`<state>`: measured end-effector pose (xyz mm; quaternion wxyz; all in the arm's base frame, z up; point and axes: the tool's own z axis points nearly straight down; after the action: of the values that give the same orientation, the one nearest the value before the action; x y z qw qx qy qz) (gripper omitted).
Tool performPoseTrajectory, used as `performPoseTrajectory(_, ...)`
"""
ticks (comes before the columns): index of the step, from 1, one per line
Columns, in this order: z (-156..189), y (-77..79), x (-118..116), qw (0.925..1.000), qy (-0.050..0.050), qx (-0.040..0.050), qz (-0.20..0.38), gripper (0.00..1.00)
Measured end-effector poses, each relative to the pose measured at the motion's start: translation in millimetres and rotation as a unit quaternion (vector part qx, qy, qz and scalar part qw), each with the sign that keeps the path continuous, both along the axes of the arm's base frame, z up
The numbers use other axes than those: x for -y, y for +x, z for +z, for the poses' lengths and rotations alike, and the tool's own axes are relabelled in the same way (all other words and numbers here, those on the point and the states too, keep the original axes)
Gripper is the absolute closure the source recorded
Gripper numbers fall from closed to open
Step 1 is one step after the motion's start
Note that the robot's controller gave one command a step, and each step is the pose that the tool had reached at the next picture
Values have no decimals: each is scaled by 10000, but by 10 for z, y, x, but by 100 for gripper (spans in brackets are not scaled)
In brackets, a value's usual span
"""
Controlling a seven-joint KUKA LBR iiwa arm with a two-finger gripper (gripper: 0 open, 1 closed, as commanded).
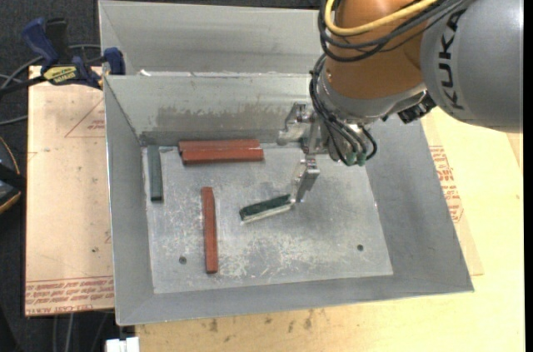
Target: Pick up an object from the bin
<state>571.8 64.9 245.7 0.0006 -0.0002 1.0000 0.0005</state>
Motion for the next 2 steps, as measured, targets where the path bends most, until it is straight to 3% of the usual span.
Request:
performPoseTrajectory(1,0,0,2,10000,0,0,-4,0)
performPoseTrajectory(2,-851,131,296,9996,0,24,298,0)
